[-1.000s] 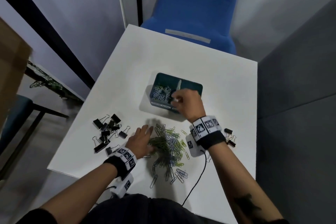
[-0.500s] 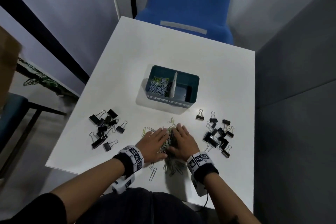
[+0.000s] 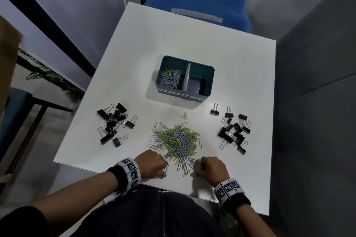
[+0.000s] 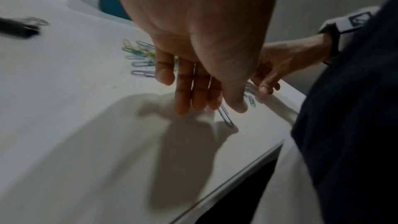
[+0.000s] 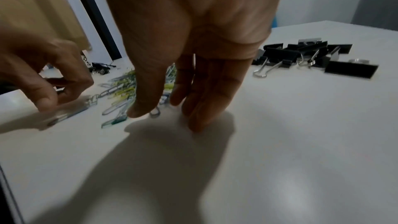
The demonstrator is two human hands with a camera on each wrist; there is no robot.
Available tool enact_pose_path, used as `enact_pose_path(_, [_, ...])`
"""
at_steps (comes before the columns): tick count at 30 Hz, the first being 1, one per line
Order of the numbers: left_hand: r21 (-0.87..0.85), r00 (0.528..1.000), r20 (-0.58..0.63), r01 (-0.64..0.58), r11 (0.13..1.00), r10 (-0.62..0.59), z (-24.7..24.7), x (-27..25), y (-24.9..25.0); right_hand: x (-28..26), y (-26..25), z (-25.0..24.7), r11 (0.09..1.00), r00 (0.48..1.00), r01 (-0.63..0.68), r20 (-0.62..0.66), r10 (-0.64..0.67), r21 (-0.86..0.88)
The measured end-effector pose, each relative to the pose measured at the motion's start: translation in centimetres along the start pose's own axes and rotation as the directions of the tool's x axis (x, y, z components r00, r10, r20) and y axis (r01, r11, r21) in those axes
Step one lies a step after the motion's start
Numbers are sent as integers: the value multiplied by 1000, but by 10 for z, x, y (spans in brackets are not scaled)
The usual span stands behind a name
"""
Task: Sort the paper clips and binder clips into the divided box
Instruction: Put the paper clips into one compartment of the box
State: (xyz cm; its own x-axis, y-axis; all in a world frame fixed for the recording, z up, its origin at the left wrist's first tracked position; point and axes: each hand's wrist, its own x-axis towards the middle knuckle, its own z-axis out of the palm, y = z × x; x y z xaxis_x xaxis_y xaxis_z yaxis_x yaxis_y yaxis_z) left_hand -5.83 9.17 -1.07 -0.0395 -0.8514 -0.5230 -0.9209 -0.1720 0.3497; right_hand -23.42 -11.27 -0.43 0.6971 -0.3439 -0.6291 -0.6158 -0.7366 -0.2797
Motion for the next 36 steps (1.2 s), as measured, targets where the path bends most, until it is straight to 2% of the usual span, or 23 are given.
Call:
enact_pose_path(3, [2, 998, 68, -12, 1000, 12, -2, 11, 13, 7, -9, 9, 997, 999, 9, 38, -12, 71])
enact_pose_path(5, [-30, 998, 64, 19, 999, -17, -7, 18, 16, 13, -20, 11, 997, 999, 35, 15, -36, 72])
enact_pose_path(9, [-160, 986, -138, 72, 984, -94, -12, 20, 9, 25, -40, 13, 995, 991, 82, -115, -74, 63])
enact_pose_path(12, [-179, 942, -285, 128, 975, -176, -13, 16, -1, 29, -48, 9, 982, 976, 113, -204, -81, 153])
enact_pose_path(15, [-194, 887, -376, 209, 958, -270, -13, 7, -10, 28, -40, 5, 981, 965, 121, -248, -79, 155])
enact_pose_path(18, [-207, 854, -320, 360, 910, -411, -11, -4, -16, 26, -26, -1, 992, 961, 80, -270, -52, 94])
enact_pose_path(21, [-188, 850, -155, 474, 860, -503, -3, -8, -13, 29, -21, -9, 1000, 985, -6, -170, 7, 2])
enact_pose_path(23, [-163, 860, -110, 478, 863, -498, 0, -2, -7, 35, -24, -12, 999, 990, -21, -139, 18, -25])
enact_pose_path(26, [-158, 869, -156, 447, 881, -469, -5, 12, 1, 43, -42, -16, 1000, 991, 20, -132, -22, -11])
enact_pose_path(30, [-308, 862, -219, 384, 870, -458, -19, 29, -1, 52, -62, -21, 992, 983, 123, -134, -124, -19])
enact_pose_path(36, [-409, 862, -279, 293, 864, -424, -28, 39, -16, 59, -62, -29, 979, 969, 144, -222, -110, 142])
